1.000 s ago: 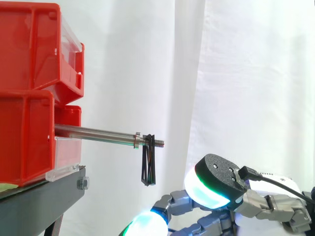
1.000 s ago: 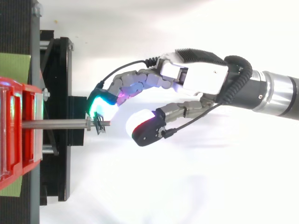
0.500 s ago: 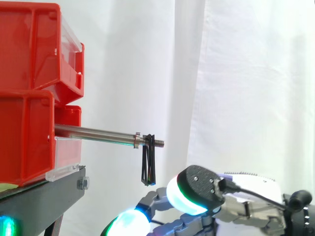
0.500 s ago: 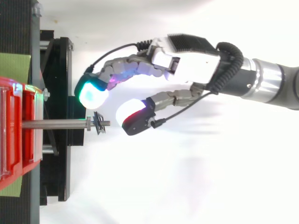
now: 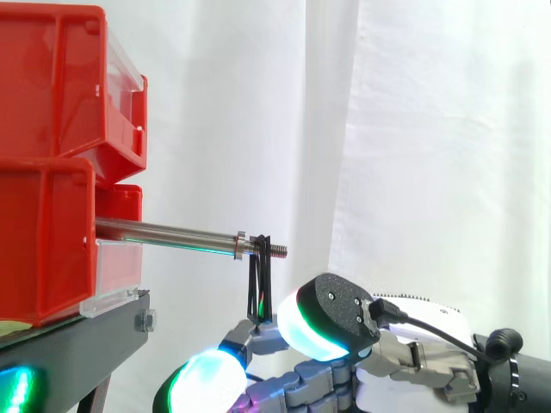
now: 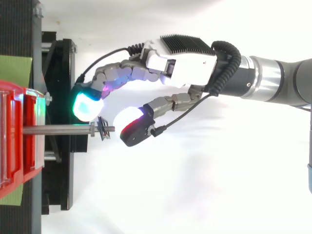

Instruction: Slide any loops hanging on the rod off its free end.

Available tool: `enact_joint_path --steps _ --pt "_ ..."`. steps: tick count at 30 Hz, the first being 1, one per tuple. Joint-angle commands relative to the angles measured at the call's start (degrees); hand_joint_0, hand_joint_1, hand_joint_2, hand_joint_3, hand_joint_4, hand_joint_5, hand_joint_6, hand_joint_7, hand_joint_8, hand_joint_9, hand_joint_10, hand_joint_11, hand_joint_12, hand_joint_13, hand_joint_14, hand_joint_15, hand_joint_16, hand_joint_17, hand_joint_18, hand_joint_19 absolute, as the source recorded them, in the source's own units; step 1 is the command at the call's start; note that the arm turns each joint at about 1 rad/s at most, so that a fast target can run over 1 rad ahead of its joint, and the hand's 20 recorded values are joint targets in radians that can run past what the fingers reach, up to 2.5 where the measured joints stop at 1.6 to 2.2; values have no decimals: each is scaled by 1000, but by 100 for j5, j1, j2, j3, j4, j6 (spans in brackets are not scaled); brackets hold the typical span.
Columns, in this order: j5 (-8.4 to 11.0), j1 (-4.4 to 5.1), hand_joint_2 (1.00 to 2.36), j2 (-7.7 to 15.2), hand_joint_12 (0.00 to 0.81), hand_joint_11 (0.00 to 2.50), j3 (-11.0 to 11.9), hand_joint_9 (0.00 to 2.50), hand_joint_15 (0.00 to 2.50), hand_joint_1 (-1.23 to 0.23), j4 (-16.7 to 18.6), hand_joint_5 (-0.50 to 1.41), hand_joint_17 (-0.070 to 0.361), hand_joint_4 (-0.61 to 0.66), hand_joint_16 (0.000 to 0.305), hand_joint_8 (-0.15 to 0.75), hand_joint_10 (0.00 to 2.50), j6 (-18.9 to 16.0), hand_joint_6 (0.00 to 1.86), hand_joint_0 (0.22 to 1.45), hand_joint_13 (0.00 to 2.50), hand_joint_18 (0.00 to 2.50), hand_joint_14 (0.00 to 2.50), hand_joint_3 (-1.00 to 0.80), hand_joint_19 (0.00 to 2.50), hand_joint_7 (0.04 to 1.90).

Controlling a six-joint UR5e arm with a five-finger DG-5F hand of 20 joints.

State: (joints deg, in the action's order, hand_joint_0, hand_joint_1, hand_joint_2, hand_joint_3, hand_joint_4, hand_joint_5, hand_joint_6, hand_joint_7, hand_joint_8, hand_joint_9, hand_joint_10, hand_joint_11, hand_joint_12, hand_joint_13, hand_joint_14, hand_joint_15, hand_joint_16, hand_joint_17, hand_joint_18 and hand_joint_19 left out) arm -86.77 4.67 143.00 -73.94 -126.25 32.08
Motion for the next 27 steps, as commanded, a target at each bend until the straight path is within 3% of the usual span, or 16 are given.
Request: enact_joint_path --steps 1,11,18,27 --pt "-77 -10 1006 0 310 15 29 660 156 -420 101 -182 99 207 44 275 0 132 503 538 804 714 6 -440 322 974" --pt "-332 -19 1005 0 305 59 64 678 174 -519 224 -171 100 208 44 281 0 220 502 537 845 765 6 -437 329 1120" --pt "-332 -10 1005 0 301 113 90 735 195 -574 215 -156 99 207 44 281 3 220 501 545 899 836 7 -444 353 1230" --pt "-367 -36 1005 0 303 133 231 748 204 -584 189 -155 100 206 44 283 4 211 501 547 914 858 7 -445 373 1237"
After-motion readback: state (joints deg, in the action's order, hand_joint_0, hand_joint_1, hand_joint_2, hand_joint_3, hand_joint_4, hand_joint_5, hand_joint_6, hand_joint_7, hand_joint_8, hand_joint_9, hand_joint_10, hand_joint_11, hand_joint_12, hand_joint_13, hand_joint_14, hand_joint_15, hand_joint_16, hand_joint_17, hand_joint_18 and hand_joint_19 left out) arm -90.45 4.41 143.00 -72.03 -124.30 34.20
